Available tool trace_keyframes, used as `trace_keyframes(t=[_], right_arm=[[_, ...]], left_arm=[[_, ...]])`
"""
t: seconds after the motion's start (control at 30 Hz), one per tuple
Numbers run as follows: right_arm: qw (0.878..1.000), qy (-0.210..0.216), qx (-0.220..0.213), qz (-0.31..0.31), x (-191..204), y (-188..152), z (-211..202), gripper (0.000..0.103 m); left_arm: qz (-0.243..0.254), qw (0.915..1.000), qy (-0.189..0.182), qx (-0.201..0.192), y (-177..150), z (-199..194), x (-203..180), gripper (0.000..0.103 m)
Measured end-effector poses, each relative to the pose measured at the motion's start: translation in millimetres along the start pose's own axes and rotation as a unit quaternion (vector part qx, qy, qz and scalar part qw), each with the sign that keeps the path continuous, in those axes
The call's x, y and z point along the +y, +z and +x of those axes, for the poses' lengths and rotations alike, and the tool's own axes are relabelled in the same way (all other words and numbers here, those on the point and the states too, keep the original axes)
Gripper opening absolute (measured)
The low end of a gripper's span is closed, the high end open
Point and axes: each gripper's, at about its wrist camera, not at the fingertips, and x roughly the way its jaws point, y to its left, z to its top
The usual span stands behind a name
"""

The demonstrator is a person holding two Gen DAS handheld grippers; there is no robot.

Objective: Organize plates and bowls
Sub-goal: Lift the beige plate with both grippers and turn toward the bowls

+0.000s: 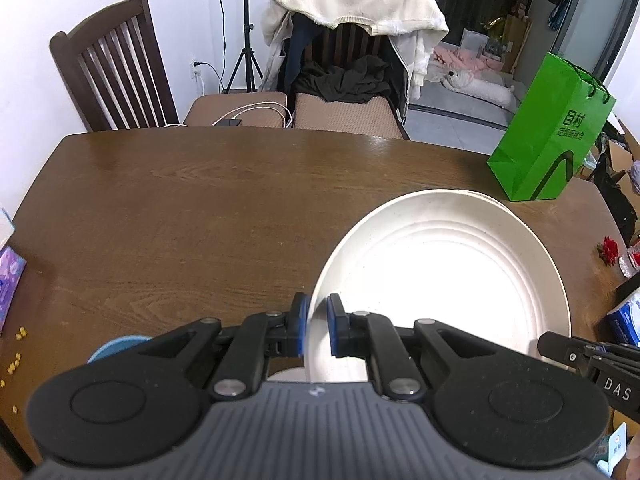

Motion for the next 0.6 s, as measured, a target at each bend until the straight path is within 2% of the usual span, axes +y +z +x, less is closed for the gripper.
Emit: trace_keyframes(t=[0.6], right_arm=[[1.0,0.011,-0.002,-0.017,8,-46,-43,0.008]], left_arm=[[-0.012,0.9998,0.011,-0.009,-51,-50,8,0.011]])
